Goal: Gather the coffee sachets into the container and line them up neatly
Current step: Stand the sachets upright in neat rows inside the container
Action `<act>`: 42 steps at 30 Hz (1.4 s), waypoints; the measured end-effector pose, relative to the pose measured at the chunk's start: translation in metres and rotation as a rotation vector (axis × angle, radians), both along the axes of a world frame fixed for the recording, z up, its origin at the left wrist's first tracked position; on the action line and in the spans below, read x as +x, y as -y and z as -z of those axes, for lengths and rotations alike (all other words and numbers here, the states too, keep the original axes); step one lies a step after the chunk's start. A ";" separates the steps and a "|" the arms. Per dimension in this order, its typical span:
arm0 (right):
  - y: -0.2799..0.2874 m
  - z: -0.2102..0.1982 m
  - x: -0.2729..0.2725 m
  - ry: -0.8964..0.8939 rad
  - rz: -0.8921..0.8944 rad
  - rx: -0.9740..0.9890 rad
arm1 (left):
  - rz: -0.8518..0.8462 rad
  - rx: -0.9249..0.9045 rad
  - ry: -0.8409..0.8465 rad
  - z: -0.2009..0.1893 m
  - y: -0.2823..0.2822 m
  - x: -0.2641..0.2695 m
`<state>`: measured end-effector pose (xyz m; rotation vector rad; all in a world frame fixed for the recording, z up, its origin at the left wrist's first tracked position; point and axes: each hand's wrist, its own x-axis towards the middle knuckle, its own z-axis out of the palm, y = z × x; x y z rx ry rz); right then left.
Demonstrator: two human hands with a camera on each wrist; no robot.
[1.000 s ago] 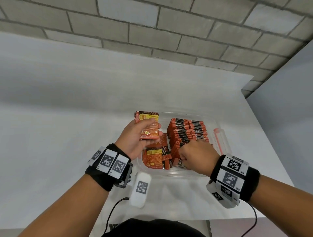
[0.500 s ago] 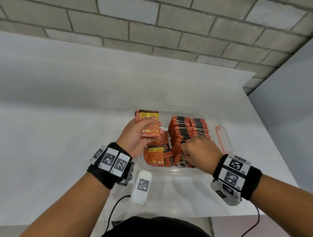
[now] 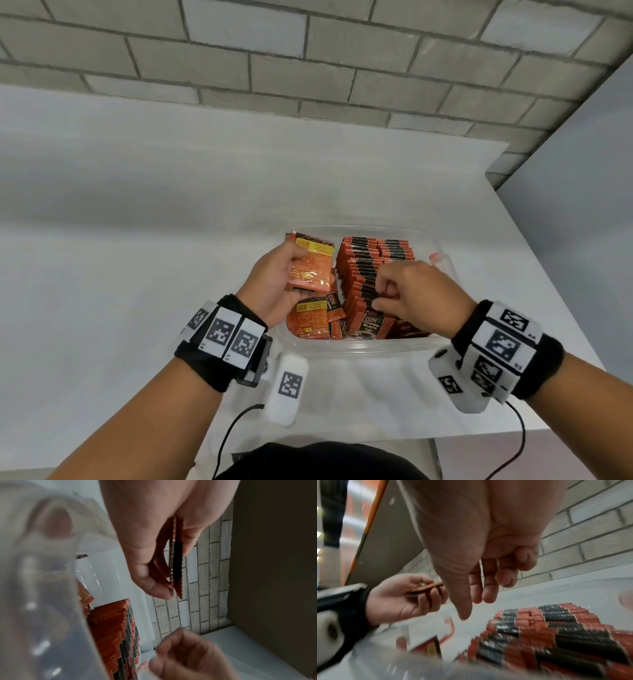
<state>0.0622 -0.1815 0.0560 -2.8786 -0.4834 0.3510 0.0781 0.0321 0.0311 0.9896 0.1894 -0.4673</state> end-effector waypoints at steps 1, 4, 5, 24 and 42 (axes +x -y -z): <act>0.000 -0.004 0.000 0.028 0.035 0.127 | 0.018 0.025 0.015 -0.001 0.003 0.000; -0.010 -0.019 0.001 0.030 0.164 0.476 | 0.094 0.091 0.080 -0.006 0.014 -0.001; -0.014 -0.021 0.001 0.001 0.200 0.544 | 0.115 0.103 0.098 -0.007 0.017 -0.002; -0.021 -0.005 -0.008 0.365 -0.148 0.575 | 0.075 -0.160 0.003 -0.011 0.022 -0.002; 0.001 -0.023 -0.007 -0.033 0.188 0.503 | -0.051 0.070 0.082 0.000 0.002 -0.001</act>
